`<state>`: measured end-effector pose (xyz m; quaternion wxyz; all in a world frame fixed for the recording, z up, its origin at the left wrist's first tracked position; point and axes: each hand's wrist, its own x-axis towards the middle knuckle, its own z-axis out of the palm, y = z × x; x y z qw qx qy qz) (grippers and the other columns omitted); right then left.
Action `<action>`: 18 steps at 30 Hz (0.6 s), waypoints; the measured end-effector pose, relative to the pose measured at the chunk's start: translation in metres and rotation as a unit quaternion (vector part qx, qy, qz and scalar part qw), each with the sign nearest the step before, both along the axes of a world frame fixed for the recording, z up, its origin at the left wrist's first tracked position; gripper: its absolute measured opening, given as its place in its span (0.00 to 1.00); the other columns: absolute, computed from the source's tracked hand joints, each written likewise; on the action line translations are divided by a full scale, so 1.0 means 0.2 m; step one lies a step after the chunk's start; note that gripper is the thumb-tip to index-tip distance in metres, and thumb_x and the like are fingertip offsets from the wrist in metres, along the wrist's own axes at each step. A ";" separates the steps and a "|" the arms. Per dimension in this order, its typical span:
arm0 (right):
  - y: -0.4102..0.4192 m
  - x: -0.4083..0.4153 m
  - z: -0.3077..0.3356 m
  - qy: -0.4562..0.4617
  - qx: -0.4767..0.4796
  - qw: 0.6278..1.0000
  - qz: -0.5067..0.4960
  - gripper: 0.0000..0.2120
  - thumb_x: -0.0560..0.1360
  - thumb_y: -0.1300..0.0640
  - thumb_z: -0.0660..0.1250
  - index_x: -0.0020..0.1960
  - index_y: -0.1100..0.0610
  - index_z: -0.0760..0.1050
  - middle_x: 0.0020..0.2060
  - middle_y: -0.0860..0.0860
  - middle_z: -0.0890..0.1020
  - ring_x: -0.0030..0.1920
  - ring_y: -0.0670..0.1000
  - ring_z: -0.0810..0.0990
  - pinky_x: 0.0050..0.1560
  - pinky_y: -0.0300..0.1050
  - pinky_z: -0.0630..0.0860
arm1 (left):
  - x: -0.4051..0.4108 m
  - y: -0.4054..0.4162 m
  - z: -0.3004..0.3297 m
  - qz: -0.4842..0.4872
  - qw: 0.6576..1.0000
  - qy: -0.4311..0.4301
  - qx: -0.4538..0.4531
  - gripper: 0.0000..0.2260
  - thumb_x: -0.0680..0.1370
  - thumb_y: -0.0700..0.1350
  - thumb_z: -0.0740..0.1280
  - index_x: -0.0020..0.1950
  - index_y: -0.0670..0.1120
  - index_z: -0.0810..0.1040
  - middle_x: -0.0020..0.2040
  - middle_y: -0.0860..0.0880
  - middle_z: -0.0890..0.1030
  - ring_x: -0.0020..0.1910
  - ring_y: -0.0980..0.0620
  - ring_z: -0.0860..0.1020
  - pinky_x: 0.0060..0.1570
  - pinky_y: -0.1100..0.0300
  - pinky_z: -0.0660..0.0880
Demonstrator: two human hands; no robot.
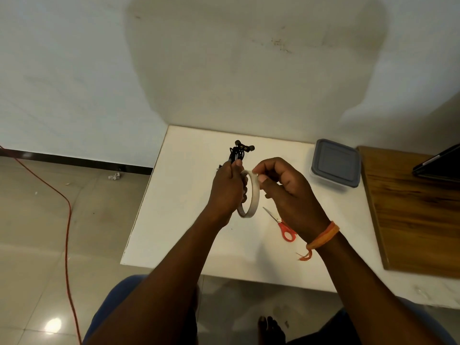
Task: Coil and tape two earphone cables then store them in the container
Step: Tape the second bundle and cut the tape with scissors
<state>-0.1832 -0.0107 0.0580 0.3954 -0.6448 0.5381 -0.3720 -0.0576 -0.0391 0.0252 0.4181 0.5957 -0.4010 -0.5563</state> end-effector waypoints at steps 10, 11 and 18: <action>-0.01 -0.03 0.01 0.015 -0.058 0.998 0.006 0.10 0.72 0.56 0.73 0.52 0.52 0.84 0.42 0.46 0.82 0.44 0.44 0.80 0.41 0.35 0.76 | 0.02 -0.01 -0.01 -0.030 0.996 -0.028 -0.080 0.16 0.84 0.52 0.53 0.41 0.45 0.67 0.31 0.52 0.70 0.29 0.54 0.68 0.28 0.63 0.69; -0.01 -0.04 0.02 0.011 -0.058 0.998 0.008 0.09 0.71 0.56 0.73 0.52 0.53 0.84 0.41 0.45 0.83 0.44 0.44 0.80 0.42 0.35 0.76 | 0.01 -0.01 -0.01 -0.036 0.996 -0.026 -0.084 0.16 0.84 0.52 0.53 0.42 0.45 0.67 0.31 0.52 0.70 0.29 0.55 0.68 0.28 0.63 0.69; -0.01 -0.04 0.04 0.017 -0.038 0.999 -0.009 0.05 0.71 0.59 0.73 0.47 0.56 0.84 0.40 0.44 0.84 0.43 0.42 0.82 0.45 0.31 0.76 | 0.00 0.01 0.00 -0.061 0.995 -0.006 -0.073 0.14 0.85 0.49 0.52 0.46 0.42 0.68 0.32 0.51 0.68 0.24 0.63 0.67 0.24 0.70 0.65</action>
